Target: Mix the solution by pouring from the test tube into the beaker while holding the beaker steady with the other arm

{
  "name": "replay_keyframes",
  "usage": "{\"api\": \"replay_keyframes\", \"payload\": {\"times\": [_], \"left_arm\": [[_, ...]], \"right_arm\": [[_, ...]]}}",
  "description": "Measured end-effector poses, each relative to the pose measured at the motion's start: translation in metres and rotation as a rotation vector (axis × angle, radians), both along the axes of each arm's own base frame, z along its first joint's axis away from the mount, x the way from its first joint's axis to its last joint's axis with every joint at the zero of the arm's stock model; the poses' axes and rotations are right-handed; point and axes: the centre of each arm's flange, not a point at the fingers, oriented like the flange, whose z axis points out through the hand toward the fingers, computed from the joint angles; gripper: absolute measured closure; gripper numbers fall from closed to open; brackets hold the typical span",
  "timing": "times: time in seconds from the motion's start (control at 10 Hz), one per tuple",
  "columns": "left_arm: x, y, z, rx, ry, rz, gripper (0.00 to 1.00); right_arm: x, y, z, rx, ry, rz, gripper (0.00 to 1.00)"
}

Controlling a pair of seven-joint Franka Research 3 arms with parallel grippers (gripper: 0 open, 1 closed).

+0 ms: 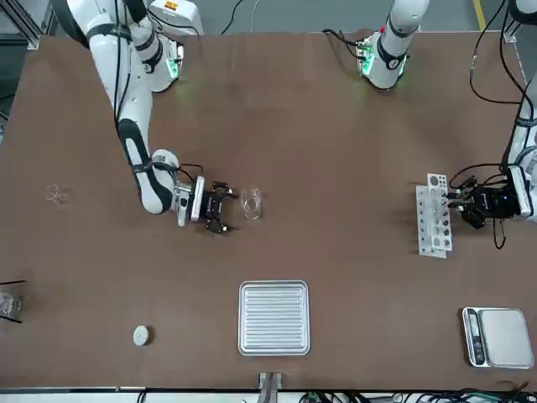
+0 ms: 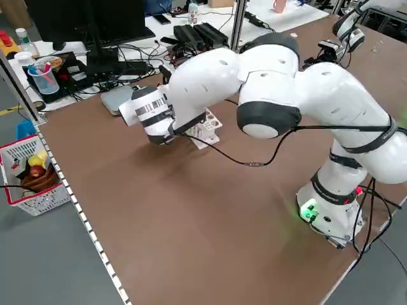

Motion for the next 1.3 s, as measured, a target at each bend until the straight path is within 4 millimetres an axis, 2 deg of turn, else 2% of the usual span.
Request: {"api": "replay_keyframes", "payload": {"times": [0.2,0.5,0.8,1.3], "left_arm": [[-0.003,0.003,-0.003,-0.001,0.007,0.003,0.78],[-0.010,0.001,0.002,-0.038,0.055,-0.043,0.78],[-0.015,0.003,-0.001,-0.037,0.073,-0.053,0.78],[-0.020,0.011,-0.003,-0.022,0.077,-0.050,0.78]], "right_arm": [[0.013,-0.012,0.026,-0.013,0.012,0.012,0.00],[0.035,-0.032,0.063,-0.124,0.048,0.057,0.00],[0.083,-0.063,0.110,-0.295,0.113,0.037,0.00],[0.138,-0.083,0.180,-0.509,0.250,-0.091,0.00]]}}
